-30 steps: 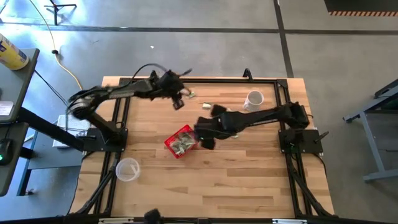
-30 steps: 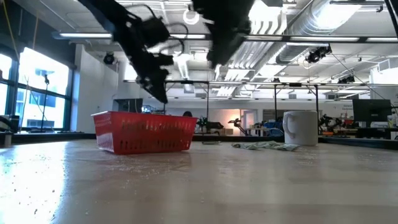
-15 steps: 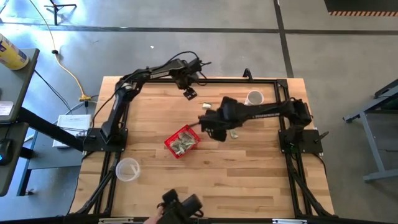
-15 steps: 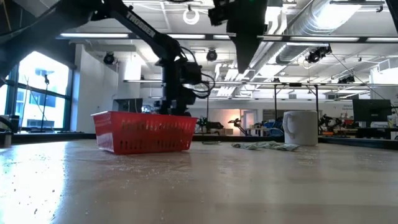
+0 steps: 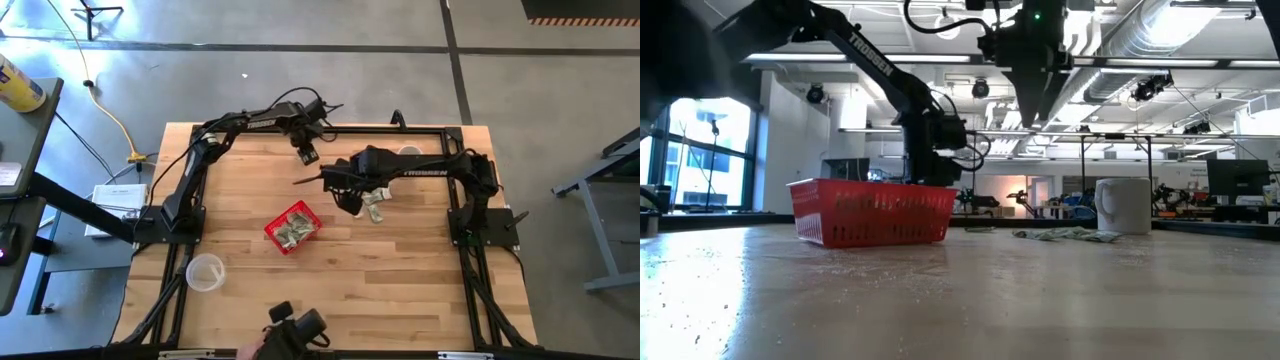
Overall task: Pick and place Stevia / Truvia into bins
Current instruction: Put the green stevia packet into the red basket
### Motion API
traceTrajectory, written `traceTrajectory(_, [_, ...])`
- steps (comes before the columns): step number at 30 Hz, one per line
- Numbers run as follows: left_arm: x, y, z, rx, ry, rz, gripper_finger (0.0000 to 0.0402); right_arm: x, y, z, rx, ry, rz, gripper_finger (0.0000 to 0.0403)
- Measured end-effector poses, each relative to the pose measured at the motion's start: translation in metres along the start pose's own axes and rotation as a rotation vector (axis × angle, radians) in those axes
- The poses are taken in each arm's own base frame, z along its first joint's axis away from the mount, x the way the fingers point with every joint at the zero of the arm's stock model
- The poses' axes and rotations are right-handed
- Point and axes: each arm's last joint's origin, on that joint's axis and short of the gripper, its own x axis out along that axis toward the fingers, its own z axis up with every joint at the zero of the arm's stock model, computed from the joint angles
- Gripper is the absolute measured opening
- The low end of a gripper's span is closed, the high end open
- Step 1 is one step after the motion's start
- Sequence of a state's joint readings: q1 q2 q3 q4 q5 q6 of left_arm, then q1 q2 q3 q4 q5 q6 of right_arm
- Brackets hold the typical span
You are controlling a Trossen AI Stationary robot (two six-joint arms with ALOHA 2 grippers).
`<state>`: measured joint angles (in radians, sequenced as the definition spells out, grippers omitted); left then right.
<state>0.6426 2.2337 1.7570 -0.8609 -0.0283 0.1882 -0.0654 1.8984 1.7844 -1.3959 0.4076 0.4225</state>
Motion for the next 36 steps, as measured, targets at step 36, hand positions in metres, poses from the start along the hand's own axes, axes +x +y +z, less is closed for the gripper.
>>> traceTrajectory(36, [-0.14,-0.192,-0.088,0.288,0.006,-0.345,0.0022,-0.013,0.039,-0.147,0.474,-0.393,0.755,0.0369])
